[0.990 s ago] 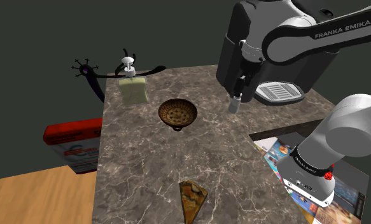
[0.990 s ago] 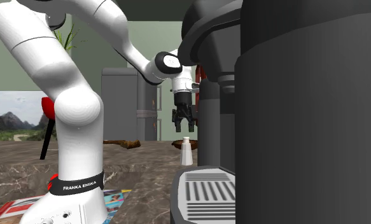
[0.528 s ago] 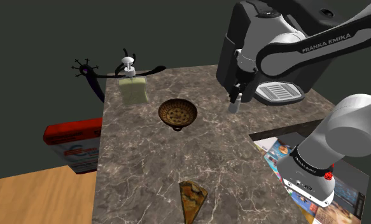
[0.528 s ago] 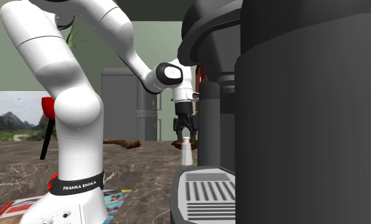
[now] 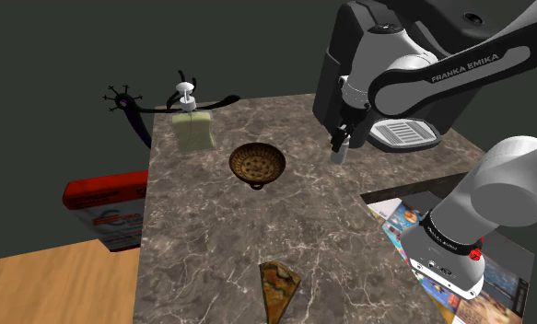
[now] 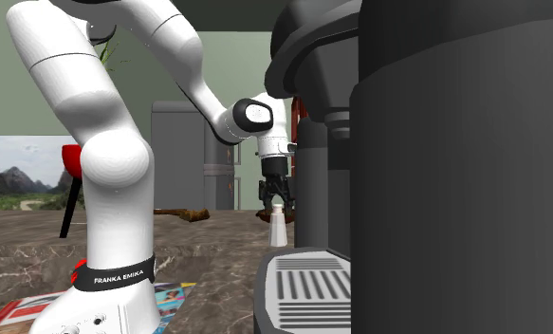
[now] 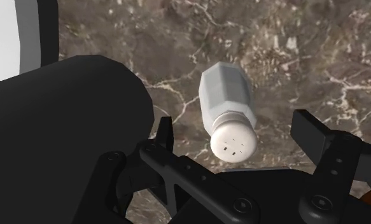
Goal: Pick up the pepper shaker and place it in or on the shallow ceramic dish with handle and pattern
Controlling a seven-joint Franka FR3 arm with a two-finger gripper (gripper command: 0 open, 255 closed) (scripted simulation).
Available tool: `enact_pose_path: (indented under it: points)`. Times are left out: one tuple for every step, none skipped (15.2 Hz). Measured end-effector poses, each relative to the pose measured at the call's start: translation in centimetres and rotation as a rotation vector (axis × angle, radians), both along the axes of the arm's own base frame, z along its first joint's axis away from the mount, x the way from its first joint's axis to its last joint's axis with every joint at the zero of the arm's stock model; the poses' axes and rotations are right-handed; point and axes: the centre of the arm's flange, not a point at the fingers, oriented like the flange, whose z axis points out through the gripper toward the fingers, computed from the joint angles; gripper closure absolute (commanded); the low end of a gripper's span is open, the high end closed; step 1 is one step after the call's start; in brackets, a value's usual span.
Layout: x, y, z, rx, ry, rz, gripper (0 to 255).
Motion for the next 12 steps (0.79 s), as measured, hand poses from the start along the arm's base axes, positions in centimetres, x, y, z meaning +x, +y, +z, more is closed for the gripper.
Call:
enact_pose_path:
  points:
    - [0.00,0.00,0.00,0.000,0.000,0.000,255]
    - [0.00,0.00,0.00,0.000,0.000,0.000,255]
    - [0.01,0.00,0.02,0.000,-0.001,0.000,255]
    - [0.01,0.00,0.02,0.000,-0.001,0.000,255]
    - [0.02,0.00,0.02,0.000,-0.001,0.000,255]
    - [0.02,0.00,0.02,0.000,-0.001,0.000,255]
    - [0.02,0.00,0.03,0.000,-0.001,0.000,255]
    - [0.02,0.00,0.03,0.000,-0.001,0.000,255]
    - [0.01,0.01,0.03,0.000,-0.001,0.000,255]
    - [0.01,0.01,0.03,0.000,-0.001,0.000,255]
    - [0.01,0.00,0.03,0.000,-0.001,0.000,255]
    - [0.02,-0.02,0.26,0.000,-0.001,0.000,255]
